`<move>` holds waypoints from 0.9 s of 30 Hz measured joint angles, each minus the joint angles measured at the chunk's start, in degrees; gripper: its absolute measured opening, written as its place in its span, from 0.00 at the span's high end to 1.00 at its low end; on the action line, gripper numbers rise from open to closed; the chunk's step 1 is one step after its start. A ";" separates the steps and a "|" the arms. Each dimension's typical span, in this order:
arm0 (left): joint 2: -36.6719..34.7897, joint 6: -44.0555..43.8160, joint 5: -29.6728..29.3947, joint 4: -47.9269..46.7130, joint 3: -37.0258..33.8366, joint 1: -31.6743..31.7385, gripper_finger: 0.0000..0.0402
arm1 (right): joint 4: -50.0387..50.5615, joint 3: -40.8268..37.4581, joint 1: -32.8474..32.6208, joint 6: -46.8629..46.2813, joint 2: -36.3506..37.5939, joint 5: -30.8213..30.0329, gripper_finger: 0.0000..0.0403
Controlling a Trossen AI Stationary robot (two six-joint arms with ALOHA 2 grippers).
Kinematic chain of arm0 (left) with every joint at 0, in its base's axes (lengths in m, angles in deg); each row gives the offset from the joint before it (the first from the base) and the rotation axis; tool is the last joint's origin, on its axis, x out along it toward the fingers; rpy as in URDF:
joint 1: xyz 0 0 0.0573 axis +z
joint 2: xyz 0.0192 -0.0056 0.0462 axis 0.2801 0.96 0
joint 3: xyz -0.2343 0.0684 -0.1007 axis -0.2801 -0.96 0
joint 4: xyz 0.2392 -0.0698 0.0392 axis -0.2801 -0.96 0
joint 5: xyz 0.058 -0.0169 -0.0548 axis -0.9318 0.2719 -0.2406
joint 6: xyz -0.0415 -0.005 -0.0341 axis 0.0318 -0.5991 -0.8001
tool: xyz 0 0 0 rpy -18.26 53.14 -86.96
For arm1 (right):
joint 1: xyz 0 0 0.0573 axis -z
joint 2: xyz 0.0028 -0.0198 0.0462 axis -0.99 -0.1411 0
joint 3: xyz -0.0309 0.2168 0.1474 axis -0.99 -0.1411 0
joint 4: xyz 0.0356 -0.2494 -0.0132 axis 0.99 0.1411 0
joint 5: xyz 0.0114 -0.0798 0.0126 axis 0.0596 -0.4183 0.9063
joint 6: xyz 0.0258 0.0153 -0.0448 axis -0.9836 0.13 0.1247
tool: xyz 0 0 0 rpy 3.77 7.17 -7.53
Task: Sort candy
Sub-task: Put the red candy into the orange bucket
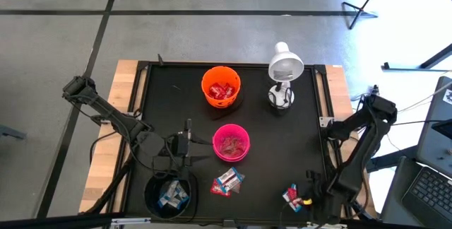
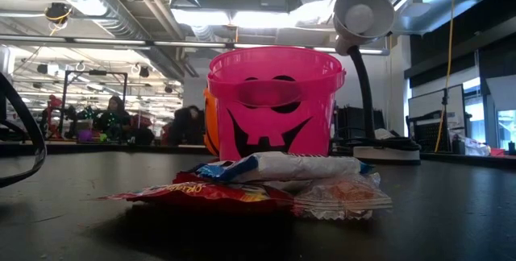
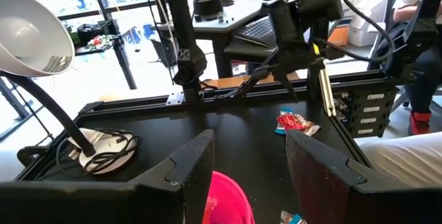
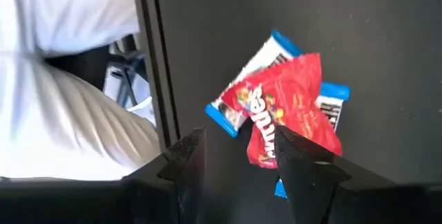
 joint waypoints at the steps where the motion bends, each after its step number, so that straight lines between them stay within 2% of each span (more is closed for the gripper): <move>1: 0.00 0.01 0.00 -0.01 0.00 0.00 0.58 | -0.14 0.00 -0.36 -0.19 -0.88 0.01 0.58; 16: 0.00 -0.43 0.00 -0.04 0.00 -0.13 0.58 | 1.25 0.04 -0.31 -0.24 -12.97 1.87 0.60; 19: 0.00 -1.20 0.00 -0.04 0.00 -0.12 0.58 | 1.47 0.00 -0.31 0.12 -12.84 2.23 0.68; 25: 0.00 -1.57 0.00 -0.04 0.00 -0.11 0.58 | 3.19 0.00 -0.31 0.25 -10.76 3.01 0.95; 27: 0.00 -1.65 -0.02 -0.04 0.00 -0.11 0.58 | 3.26 0.00 -0.31 0.24 -9.60 2.77 0.97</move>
